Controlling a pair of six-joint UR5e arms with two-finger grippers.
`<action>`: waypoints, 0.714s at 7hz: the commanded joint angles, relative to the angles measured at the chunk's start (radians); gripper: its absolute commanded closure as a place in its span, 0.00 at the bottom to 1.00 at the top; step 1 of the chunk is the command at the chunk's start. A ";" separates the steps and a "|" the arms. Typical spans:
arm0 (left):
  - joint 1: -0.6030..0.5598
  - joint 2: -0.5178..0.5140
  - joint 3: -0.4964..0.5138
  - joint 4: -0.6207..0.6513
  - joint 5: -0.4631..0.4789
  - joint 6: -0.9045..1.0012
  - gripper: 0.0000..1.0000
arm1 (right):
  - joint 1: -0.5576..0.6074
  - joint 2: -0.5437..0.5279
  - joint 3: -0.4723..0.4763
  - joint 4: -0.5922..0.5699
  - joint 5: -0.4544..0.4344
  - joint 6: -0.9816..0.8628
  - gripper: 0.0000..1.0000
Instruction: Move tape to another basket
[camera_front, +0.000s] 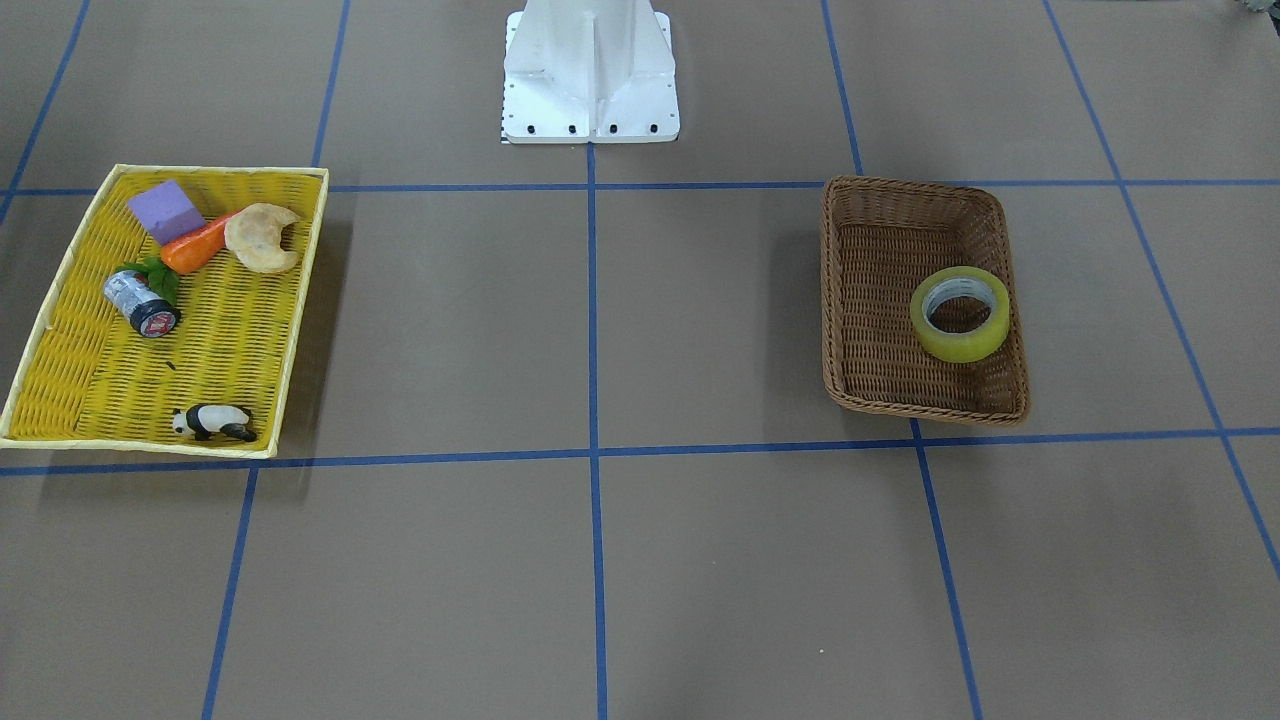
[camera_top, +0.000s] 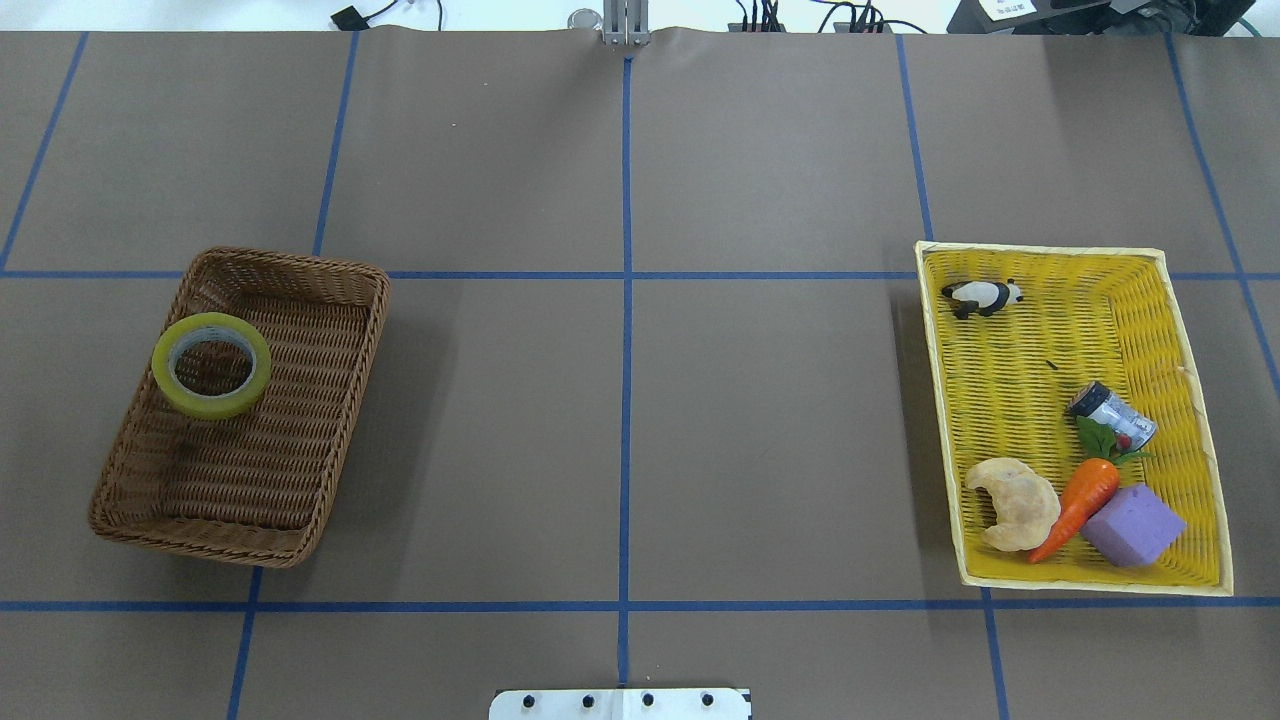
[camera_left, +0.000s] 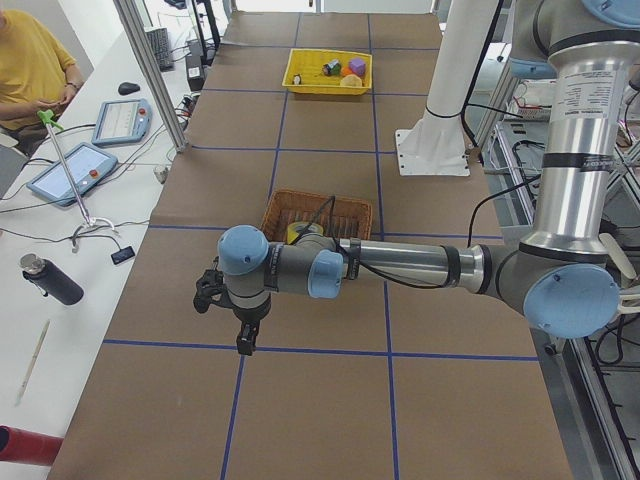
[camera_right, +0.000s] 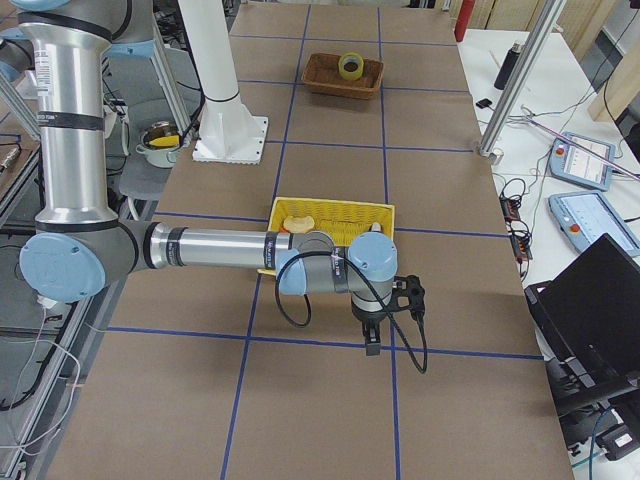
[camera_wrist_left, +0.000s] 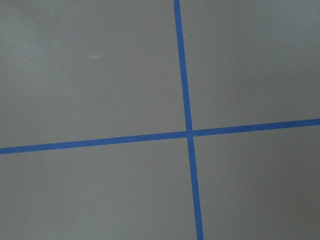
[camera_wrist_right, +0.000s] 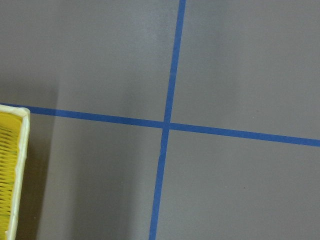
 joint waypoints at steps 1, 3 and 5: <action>0.001 0.000 0.000 0.000 0.020 0.002 0.01 | 0.000 0.003 -0.001 0.000 0.000 0.001 0.00; 0.001 0.000 -0.002 0.000 0.067 0.002 0.01 | 0.000 0.001 -0.001 0.000 0.000 0.001 0.00; 0.001 0.000 0.000 0.000 0.067 0.002 0.01 | 0.000 0.001 -0.001 0.000 -0.002 0.001 0.00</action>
